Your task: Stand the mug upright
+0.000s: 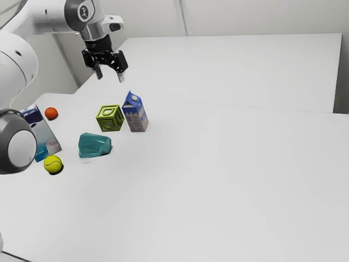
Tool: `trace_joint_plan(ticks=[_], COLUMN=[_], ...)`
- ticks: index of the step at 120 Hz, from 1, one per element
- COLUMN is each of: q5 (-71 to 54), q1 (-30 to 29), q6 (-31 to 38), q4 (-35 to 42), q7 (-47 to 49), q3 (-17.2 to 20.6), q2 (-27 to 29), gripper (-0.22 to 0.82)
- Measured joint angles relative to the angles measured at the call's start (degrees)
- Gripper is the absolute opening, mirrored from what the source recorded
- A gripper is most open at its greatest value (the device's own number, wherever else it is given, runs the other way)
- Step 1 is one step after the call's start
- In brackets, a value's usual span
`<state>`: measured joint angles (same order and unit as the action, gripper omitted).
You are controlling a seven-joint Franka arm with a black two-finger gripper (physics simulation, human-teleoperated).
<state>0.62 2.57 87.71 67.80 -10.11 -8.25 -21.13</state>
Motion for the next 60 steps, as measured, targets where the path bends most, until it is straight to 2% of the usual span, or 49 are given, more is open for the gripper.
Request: trace_joint_plan(ticks=[28, 60], q5=[-0.5, 4.3], q1=[-0.2, -0.5], q6=[0.1, 3.5], q4=[1.2, 16.5], q7=[-1.1, -2.7], q3=[-0.6, -6.0], q2=[0.2, 4.6], gripper=[0.60, 0.60])
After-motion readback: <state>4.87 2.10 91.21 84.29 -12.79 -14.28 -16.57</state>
